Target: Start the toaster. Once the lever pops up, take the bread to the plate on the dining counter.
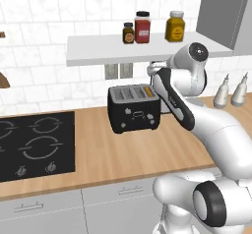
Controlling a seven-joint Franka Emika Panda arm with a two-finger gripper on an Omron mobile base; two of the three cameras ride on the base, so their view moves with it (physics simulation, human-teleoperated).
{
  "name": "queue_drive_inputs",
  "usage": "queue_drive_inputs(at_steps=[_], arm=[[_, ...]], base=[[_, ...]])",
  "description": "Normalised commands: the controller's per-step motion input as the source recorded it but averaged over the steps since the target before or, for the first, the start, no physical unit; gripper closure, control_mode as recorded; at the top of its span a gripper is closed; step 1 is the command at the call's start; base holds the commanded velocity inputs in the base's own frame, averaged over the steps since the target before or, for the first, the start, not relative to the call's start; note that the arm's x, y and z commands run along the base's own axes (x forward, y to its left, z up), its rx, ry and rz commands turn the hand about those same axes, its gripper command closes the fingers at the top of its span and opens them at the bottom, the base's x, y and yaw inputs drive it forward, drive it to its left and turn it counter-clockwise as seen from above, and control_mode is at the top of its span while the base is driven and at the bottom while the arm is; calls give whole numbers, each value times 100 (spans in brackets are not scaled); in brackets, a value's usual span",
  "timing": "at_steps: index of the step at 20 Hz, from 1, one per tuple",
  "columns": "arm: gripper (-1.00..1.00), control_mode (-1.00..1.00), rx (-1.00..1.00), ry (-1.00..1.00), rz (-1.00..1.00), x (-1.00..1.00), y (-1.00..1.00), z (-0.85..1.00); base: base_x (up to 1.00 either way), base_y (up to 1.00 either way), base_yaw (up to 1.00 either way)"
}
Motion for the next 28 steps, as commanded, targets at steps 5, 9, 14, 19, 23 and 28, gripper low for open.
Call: queue_drive_inputs(at_steps=[5, 9, 14, 19, 23, 28], arm=[[-100, -100, 0, 0, 0, 0, 0, 0], [-100, -100, 0, 0, 0, 0, 0, 0], [-100, -100, 0, 0, 0, 0, 0, 0], [-100, -100, 0, 0, 0, 0, 0, 0], [-100, -100, 0, 0, 0, 0, 0, 0], [-100, -100, 0, 0, 0, 0, 0, 0]], base=[[0, 0, 0], [0, 0, 0], [0, 0, 0], [0, 0, 0], [0, 0, 0], [0, 0, 0]])
